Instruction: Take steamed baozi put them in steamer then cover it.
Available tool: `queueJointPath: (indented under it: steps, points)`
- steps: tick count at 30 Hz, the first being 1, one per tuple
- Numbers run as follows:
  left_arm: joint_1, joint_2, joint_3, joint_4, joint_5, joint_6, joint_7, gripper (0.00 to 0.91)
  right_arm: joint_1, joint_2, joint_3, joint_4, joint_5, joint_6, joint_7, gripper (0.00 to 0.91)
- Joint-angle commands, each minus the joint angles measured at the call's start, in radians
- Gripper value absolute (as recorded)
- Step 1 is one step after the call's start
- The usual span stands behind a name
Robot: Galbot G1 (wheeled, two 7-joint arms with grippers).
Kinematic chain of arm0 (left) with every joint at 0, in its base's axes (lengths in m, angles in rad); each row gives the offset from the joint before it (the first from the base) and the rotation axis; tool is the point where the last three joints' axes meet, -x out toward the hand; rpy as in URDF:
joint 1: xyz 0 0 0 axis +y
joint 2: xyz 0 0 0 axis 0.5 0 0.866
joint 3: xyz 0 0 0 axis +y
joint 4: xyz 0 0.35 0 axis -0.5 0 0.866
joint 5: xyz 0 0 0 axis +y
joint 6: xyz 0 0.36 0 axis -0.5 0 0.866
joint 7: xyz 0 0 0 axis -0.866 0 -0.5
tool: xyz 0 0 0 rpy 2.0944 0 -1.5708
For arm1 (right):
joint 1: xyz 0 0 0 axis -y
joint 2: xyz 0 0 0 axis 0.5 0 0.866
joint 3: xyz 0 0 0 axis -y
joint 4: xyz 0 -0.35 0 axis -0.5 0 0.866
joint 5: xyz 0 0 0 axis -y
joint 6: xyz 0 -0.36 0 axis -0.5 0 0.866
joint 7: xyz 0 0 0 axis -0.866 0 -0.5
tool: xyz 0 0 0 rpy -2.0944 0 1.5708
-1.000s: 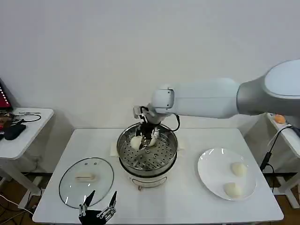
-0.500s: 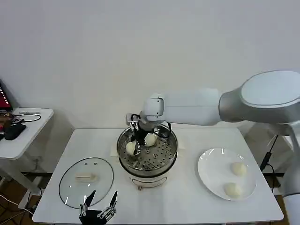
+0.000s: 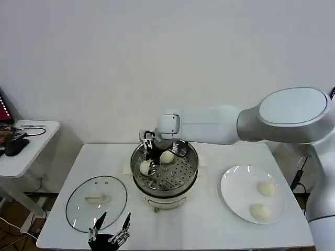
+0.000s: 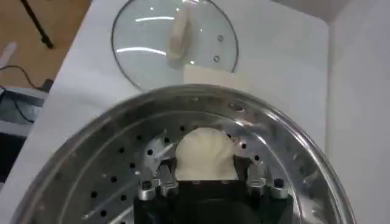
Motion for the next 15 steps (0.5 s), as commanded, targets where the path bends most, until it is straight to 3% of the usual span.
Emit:
queueJointPath:
  steps: [1,9,15]
  points:
    - [0.001,0.000,-0.001,0.000,-0.001,-0.001,0.000,0.907,-0.010,0.005,0.000,-0.008,-0.002,-0.006,0.005,0.907]
    - [0.005,-0.004,-0.007,0.000,-0.002,-0.002,0.000,0.907,0.027,-0.043,0.016,0.042,0.005,-0.011,0.018,0.907]
    - [0.009,-0.005,-0.013,0.001,-0.003,-0.002,0.001,0.907,0.131,-0.170,0.003,0.174,-0.028,0.010,-0.008,0.907]
